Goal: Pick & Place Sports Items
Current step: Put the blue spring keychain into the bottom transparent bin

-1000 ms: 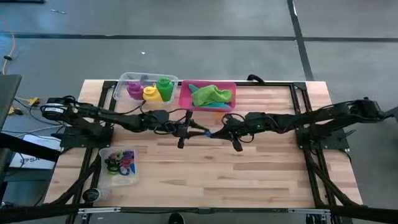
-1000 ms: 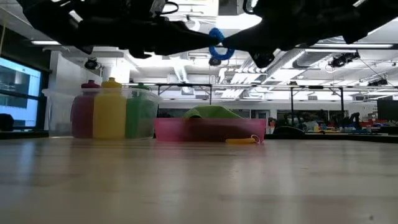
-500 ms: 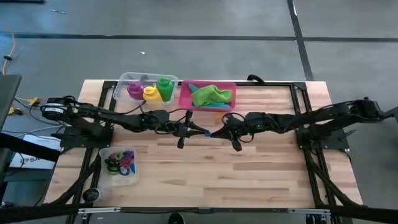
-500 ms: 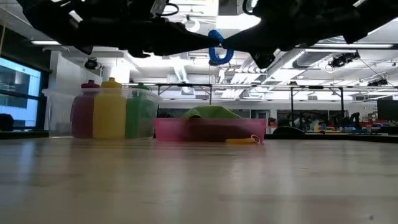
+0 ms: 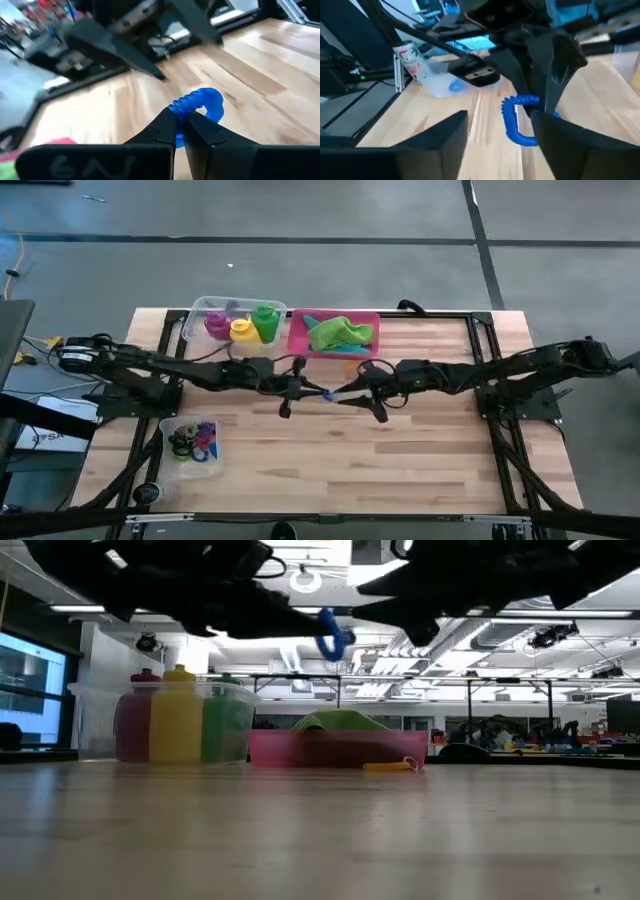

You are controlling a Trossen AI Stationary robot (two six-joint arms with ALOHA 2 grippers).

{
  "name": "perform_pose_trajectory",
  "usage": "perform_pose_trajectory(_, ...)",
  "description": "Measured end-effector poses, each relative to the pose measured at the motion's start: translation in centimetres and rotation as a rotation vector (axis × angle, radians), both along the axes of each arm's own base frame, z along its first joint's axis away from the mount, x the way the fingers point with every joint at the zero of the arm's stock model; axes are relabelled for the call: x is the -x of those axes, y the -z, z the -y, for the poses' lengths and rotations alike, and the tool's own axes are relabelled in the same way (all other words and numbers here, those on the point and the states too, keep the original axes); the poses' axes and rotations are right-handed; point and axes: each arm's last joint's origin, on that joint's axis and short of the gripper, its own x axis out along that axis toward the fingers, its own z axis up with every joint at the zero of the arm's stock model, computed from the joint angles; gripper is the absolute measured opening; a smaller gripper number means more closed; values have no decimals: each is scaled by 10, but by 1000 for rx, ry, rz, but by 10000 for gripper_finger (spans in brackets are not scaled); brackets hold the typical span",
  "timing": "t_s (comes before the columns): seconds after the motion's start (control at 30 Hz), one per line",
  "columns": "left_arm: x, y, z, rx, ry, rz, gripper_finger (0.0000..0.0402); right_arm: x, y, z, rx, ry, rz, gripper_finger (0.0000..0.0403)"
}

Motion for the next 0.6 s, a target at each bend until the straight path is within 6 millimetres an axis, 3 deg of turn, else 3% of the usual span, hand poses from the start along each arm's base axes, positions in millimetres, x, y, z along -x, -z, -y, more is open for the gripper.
perform_pose_trajectory(0.27, 35, -14, 8, 122, -50, -195, 3, -1, -5, 1, 23, 38, 60, 208)
perform_pose_trajectory(0.6, 121, -40, 35, 222, 26, -445, 3, -1, -5, 1, 26, 45, 58, 209)
